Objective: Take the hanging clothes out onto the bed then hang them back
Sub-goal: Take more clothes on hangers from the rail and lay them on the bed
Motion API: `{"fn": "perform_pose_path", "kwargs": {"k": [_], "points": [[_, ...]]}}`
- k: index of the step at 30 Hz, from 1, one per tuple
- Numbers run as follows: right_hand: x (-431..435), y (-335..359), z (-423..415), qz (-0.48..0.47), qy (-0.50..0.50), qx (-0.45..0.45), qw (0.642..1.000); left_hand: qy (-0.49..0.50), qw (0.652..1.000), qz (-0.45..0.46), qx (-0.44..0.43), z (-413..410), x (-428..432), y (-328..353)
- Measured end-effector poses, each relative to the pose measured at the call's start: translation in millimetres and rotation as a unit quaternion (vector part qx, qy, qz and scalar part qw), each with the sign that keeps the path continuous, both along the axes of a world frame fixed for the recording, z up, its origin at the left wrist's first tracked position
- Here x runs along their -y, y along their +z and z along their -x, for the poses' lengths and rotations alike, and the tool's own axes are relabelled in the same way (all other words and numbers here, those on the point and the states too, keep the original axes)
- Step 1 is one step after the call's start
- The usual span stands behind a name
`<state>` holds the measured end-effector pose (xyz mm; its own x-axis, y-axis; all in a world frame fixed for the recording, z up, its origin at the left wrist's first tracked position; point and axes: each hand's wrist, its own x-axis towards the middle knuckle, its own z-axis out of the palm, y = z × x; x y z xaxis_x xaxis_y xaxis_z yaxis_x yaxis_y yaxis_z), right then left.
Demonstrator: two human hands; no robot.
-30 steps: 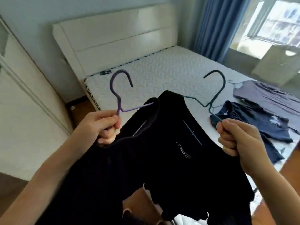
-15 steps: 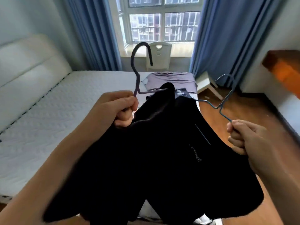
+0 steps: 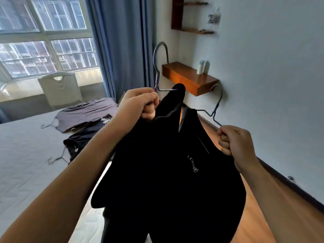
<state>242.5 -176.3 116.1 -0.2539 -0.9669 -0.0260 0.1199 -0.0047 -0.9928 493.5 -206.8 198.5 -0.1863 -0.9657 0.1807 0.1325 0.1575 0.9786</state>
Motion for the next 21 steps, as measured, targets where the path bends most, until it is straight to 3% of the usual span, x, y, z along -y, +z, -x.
{"fn": "perform_pose_path", "kwargs": {"k": [10, 21], "points": [[80, 6, 136, 0.018, -0.070, -0.043, 0.996, -0.057, 0.997, -0.031, -0.045, 177, 119, -9], [182, -14, 184, 0.058, -0.037, -0.181, 0.981, 0.095, 0.984, -0.021, -0.148, 253, 191, -48]]}}
